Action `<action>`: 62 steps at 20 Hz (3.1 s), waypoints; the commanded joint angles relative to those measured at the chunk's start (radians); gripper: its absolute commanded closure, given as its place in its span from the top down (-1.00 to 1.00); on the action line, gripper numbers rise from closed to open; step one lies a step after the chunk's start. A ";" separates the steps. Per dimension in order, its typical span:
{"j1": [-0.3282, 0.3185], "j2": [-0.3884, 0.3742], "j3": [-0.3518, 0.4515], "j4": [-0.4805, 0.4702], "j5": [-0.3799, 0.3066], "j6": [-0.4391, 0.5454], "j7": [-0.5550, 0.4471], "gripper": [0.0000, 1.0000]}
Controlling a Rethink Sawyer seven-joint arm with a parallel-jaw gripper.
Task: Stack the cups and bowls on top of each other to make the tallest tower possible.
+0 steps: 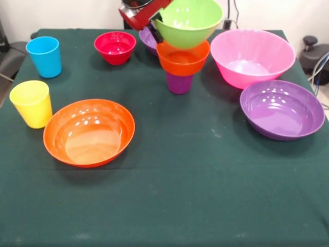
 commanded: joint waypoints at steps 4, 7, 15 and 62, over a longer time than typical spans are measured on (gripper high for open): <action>0.053 0.051 -0.051 -0.026 -0.077 -0.039 0.041 -1.00; 0.048 0.043 -0.052 -0.012 -0.076 -0.051 0.048 -1.00; 0.037 0.026 -0.053 0.003 -0.079 -0.050 0.043 -1.00; 0.095 0.064 -0.076 -0.151 -0.109 0.063 -0.005 -1.00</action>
